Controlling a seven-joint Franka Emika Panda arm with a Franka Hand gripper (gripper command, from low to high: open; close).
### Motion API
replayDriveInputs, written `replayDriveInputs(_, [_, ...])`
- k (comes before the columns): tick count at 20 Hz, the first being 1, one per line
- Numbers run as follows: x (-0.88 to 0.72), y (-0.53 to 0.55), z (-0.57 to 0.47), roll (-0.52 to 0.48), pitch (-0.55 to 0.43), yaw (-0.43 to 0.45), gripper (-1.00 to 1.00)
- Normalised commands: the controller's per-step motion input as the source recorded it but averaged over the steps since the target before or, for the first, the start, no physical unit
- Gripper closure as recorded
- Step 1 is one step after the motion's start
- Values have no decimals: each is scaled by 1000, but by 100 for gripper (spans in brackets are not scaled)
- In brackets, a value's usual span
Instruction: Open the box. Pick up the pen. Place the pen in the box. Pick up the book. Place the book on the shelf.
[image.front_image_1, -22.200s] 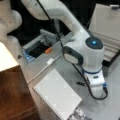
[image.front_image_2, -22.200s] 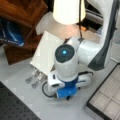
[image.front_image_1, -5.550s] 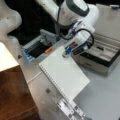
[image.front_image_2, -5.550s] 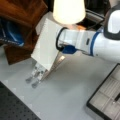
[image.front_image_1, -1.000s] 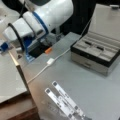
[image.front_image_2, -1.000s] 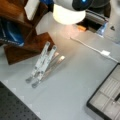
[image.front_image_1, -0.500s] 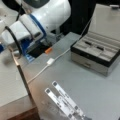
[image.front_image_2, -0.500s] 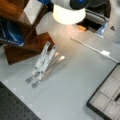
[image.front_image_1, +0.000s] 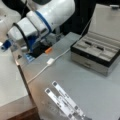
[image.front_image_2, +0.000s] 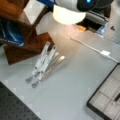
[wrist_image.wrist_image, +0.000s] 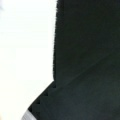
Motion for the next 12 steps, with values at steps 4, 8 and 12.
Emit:
replayDriveInputs(4, [119,300,78,178,-31,-228,-100])
replayDriveInputs(8, [201,225,82,254,-32,-389,-100])
replayDriveInputs(12, [335,396,59,264,-25,-442,-100])
